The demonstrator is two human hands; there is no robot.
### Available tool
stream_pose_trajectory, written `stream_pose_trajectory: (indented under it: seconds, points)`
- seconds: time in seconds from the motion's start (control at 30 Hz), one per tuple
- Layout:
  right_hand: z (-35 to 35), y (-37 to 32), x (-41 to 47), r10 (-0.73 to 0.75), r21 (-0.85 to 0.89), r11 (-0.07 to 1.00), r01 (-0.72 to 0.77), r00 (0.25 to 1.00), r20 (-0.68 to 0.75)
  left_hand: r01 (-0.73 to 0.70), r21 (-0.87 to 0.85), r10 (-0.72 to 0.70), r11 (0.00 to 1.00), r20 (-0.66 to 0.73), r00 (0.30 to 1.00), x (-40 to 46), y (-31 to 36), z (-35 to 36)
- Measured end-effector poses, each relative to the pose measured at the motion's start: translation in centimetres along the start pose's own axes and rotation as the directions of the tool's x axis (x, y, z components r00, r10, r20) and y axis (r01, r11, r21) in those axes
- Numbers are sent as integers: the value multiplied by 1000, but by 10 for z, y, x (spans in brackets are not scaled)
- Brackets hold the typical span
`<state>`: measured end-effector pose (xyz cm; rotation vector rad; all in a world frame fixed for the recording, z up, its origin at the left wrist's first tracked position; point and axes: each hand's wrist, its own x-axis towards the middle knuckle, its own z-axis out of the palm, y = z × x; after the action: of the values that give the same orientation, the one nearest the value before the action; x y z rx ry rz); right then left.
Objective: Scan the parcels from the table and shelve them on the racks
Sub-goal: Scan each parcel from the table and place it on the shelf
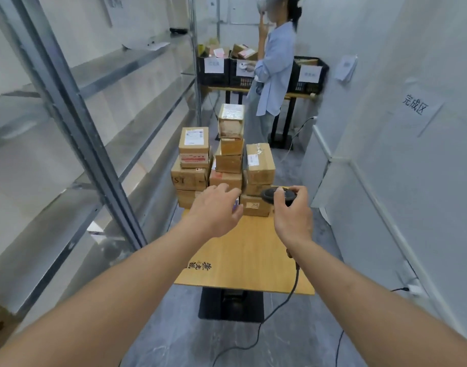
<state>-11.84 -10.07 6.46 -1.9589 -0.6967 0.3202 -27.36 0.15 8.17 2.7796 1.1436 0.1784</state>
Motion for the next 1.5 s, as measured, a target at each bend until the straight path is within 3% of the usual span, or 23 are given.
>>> stream_pose_trajectory:
  seconds: [0.23, 0.5, 0.87, 1.0, 1.17, 1.37, 1.5]
  points:
    - [16, 5, 70, 72, 3, 997, -72, 996, -54, -63, -32, 65, 998, 65, 996, 91, -5, 8]
    - [28, 39, 176, 108, -3, 994, -108, 994, -28, -12, -16, 14, 1000, 116, 993, 187, 9, 47]
    - [60, 89, 314, 194, 59, 976, -209, 960, 200, 332, -4, -328, 943, 135, 935, 293, 38, 102]
    - [71, 101, 327, 234, 72, 963, -261, 935, 268, 479, -66, -469, 875, 131, 874, 315, 45, 120]
    - [77, 113, 336, 249, 74, 956, -284, 917, 311, 670, -184, -647, 719, 174, 742, 336, 51, 139]
    - [74, 120, 335, 245, 105, 951, -292, 914, 323, 714, -333, -704, 617, 172, 689, 341, 50, 154]
    - [68, 119, 330, 216, 120, 956, -269, 917, 337, 653, -378, -664, 656, 122, 738, 328, 50, 150]
